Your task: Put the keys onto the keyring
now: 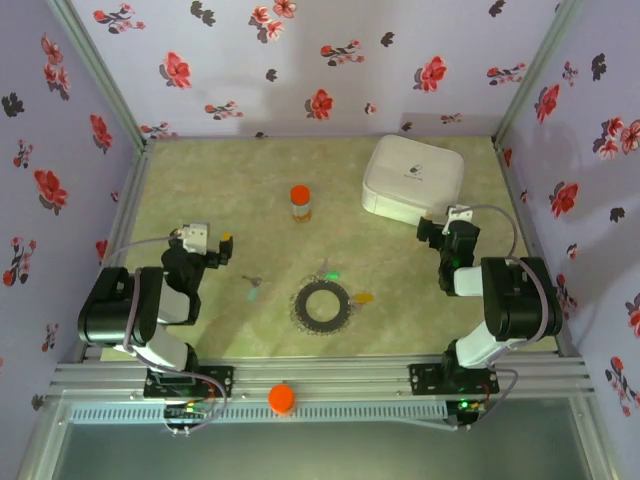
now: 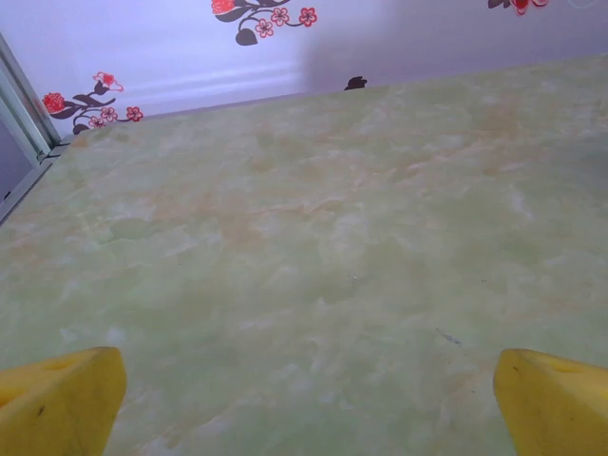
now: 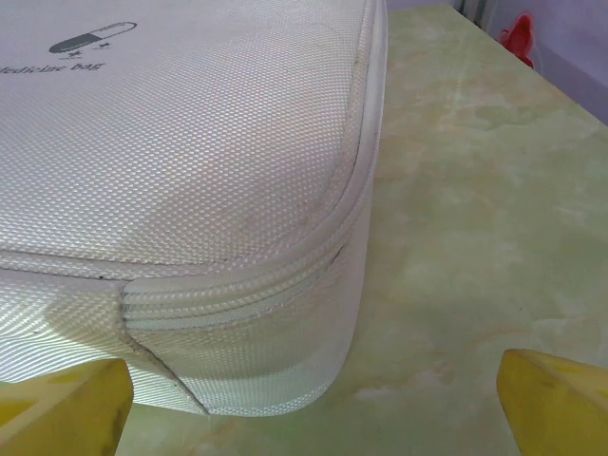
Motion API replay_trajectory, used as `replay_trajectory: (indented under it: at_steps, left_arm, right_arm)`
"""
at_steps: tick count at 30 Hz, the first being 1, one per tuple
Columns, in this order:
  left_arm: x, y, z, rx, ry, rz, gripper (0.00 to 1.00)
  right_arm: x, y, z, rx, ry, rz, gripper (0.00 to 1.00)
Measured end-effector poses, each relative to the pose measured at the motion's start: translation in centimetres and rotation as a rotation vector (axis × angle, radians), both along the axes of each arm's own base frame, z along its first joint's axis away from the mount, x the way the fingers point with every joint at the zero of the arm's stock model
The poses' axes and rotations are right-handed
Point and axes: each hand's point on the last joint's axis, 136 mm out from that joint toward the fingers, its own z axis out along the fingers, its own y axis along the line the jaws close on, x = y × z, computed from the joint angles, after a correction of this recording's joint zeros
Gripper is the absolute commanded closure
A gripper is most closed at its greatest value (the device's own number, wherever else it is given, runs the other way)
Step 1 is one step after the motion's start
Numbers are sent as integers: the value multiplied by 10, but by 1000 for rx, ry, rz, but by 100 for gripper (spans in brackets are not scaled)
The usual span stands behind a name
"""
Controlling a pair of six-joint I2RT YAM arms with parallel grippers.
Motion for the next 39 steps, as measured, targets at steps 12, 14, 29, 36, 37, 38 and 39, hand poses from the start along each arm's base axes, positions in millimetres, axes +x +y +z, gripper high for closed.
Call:
replay_trajectory:
  at_steps: [12, 14, 29, 36, 37, 38, 39]
  left_arm:
    - [0, 0, 0, 0, 0, 0, 0]
    - [0, 0, 0, 0, 0, 0, 0]
    - [4, 20, 2, -10, -4, 117, 0]
    - [-3, 37, 18, -26, -41, 219, 0]
    - [-5, 39, 29, -26, -63, 237, 0]
    - [-7, 41, 40, -30, -89, 251, 0]
    - [-9, 42, 55, -35, -120, 266, 0]
  right_arm:
    - [0, 0, 0, 0, 0, 0, 1]
    - [0, 0, 0, 0, 0, 0, 1]
    - [0, 0, 0, 0, 0, 0, 1]
    - [-6, -10, 14, -5, -11, -59, 1]
    - [-8, -11, 25, -4, -21, -69, 1]
    - [-9, -13, 37, 0, -32, -80, 1]
    - [-9, -15, 53, 7, -52, -94, 1]
